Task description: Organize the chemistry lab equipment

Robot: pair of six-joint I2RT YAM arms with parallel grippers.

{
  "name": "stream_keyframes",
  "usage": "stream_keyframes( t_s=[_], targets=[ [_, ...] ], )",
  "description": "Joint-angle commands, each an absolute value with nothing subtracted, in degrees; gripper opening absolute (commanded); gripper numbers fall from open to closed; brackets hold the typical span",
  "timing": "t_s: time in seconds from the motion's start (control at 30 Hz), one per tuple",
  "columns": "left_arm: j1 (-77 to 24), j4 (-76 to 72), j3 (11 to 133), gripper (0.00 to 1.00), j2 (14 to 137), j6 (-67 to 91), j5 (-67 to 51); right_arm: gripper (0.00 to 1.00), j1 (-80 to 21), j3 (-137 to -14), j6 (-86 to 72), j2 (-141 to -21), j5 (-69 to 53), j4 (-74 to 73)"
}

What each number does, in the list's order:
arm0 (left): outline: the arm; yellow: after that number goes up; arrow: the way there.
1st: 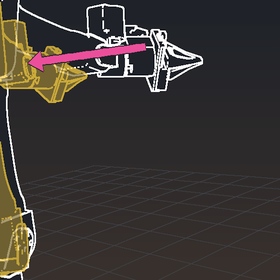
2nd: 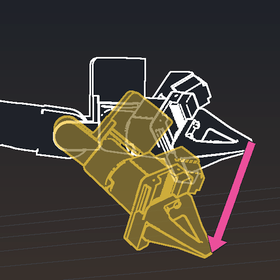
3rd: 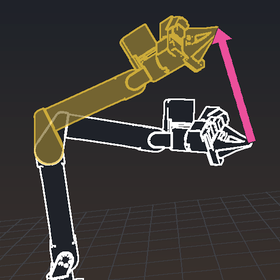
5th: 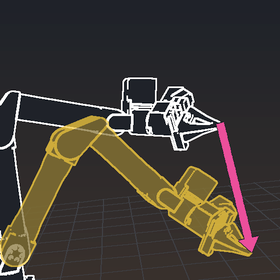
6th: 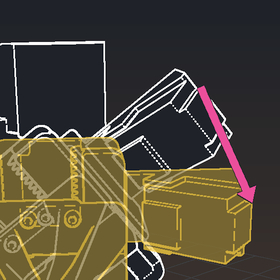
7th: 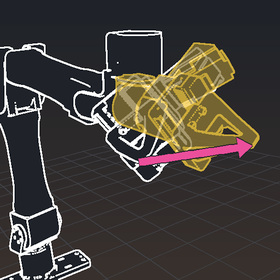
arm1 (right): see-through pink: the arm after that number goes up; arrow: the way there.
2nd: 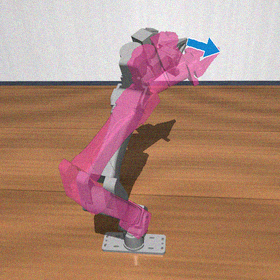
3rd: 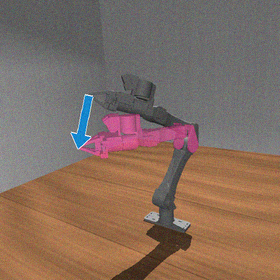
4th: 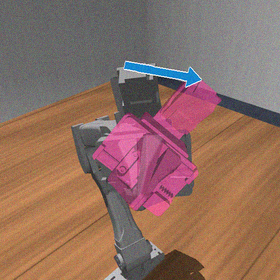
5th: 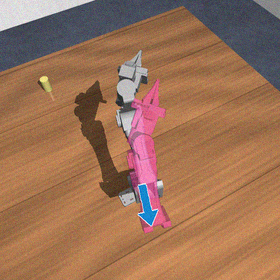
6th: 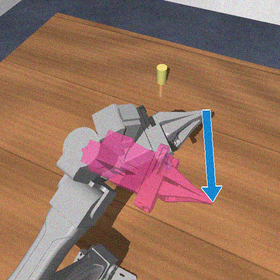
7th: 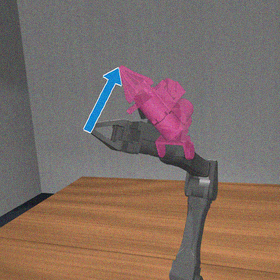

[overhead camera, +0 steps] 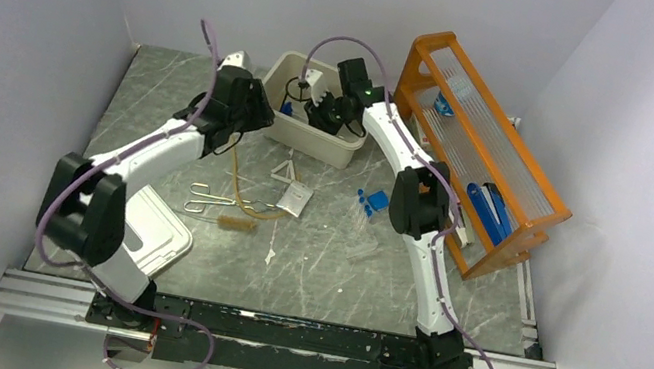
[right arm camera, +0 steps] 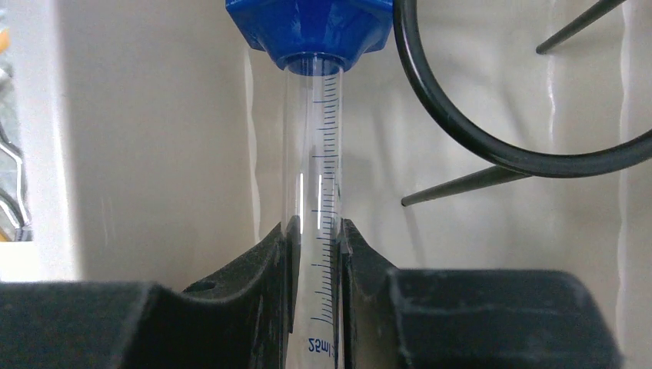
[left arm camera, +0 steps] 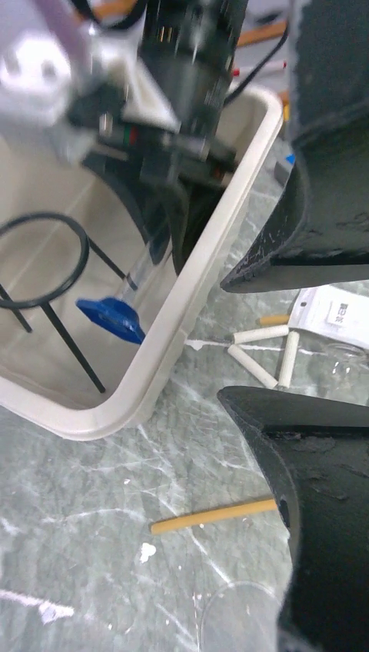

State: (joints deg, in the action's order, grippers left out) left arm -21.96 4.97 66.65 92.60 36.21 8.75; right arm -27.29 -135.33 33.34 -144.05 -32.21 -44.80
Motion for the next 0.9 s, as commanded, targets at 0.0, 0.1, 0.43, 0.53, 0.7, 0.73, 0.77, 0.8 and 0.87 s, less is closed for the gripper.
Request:
stream_keyframes(
  t_s=[0.0,0.1,0.43,0.53,0.7,0.73,0.77,0.8,0.87],
  targets=[
    [-21.7,9.3,66.0,0.53,84.4,35.4,10.1,0.26,-27.0,-136.2,32.5,-146.2,-30.9,-43.7],
    [-21.7,12.8,65.1,0.54,79.6,34.5,10.9,0.33,-27.0,-136.1,32.1,-147.0,-30.5,-43.6],
    [-21.6,24.1,64.1,0.56,67.6,28.9,13.2,0.47,-26.9,-135.2,30.1,-144.6,-31.4,-43.2],
    [-21.6,26.7,63.0,0.58,64.5,26.9,14.8,0.53,-27.0,-135.2,28.3,-142.7,-31.0,-43.8],
    [-21.6,28.9,60.8,0.6,60.7,26.0,14.9,0.6,-27.0,-132.8,23.1,-136.3,-29.1,-41.5],
    [-21.6,29.0,60.3,0.6,60.3,26.1,14.7,0.61,-27.0,-132.0,22.2,-134.9,-28.7,-40.8],
    [-21.6,29.2,59.9,0.6,60.0,26.1,14.5,0.62,-27.0,-131.1,21.3,-133.5,-28.5,-40.3],
    [-21.6,29.3,59.7,0.6,59.7,26.2,14.3,0.63,-27.0,-130.1,20.4,-132.2,-28.1,-39.6],
    [-21.6,29.2,59.2,0.6,59.1,26.4,13.8,0.64,-27.0,-128.2,18.9,-129.9,-27.3,-38.4]
  ],
)
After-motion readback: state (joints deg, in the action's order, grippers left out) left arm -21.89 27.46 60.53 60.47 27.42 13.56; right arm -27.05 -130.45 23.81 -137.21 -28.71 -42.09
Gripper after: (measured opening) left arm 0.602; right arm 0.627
